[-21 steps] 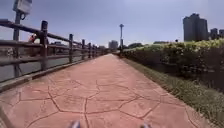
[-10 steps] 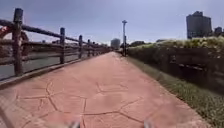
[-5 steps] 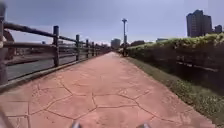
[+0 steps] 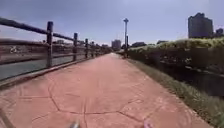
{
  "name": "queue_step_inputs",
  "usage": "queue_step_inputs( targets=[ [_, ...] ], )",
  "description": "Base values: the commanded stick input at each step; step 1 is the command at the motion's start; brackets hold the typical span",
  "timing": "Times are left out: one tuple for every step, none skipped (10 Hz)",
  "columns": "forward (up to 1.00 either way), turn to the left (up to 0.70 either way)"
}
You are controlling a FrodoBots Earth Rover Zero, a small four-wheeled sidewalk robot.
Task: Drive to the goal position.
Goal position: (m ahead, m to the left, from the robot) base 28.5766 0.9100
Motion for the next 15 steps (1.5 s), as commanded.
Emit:
queue_step_inputs(
  targets=[
    [0.85, 0.0],
    [0.85, 0.0],
    [0.85, 0.0],
    [0.85, 0.0],
    [0.85, 0.0],
    [0.85, 0.0],
    [0.85, 0.0],
    [0.85, 0.0],
    [0.85, 0.0],
    [0.85, 0.0],
    [0.85, 0.0],
    [0.85, 0.0],
    [0.85, 0.0],
    [0.85, 0.0],
    [0.85, 0.0]
  ],
)
